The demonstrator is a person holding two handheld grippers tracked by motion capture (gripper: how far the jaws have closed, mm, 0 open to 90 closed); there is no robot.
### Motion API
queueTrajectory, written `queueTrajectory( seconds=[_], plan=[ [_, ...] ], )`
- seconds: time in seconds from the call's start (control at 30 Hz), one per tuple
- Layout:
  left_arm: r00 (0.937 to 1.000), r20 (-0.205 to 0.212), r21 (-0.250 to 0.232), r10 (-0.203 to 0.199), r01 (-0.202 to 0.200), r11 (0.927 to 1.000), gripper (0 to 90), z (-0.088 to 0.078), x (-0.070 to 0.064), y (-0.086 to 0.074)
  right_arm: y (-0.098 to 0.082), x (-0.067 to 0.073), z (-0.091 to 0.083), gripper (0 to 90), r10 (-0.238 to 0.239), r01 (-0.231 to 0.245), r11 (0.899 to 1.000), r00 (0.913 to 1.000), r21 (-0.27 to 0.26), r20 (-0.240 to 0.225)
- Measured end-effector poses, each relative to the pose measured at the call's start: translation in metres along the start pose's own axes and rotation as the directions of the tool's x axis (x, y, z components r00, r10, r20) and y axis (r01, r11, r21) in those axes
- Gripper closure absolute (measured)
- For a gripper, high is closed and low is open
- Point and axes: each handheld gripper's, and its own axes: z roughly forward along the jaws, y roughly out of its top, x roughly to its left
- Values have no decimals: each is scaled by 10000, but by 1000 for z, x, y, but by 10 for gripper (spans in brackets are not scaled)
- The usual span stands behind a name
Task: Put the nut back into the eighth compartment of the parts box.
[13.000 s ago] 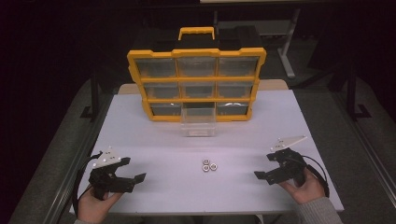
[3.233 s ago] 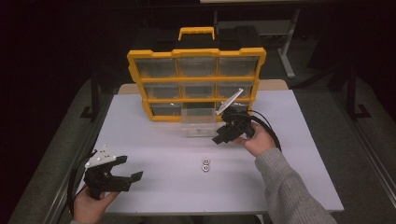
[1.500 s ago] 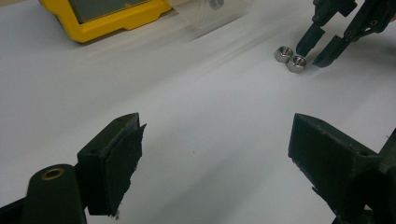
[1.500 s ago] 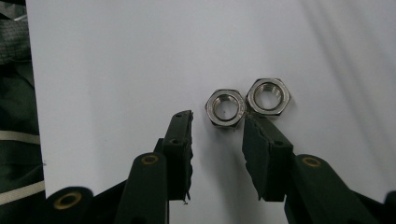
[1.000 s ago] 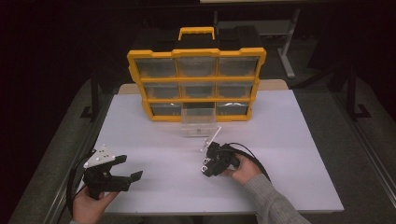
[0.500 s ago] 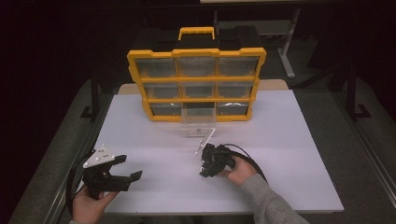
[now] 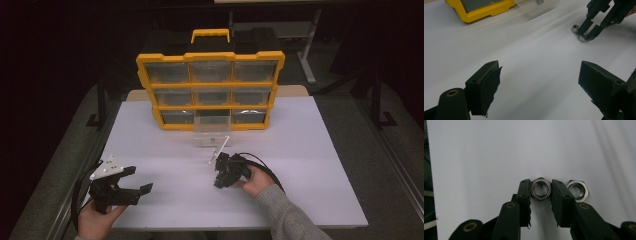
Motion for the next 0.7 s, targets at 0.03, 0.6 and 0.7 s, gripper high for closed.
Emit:
queueTrajectory(
  seconds=[0.03,0.6,0.7],
  plan=[
    [10000,5,8,1,-1,10000,169,0,0,0,0,-1,0,690,64,-64,10000,9999,-37,-78],
    [10000,3,4,97,-97,10000,170,0,1,0,12,-14,-37,691,253,-278,9975,9989,-648,-395],
    [10000,1,-95,2,-2,10000,169,0,0,0,16,-17,-47,691,280,-304,9963,9991,-799,-302]
  ],
)
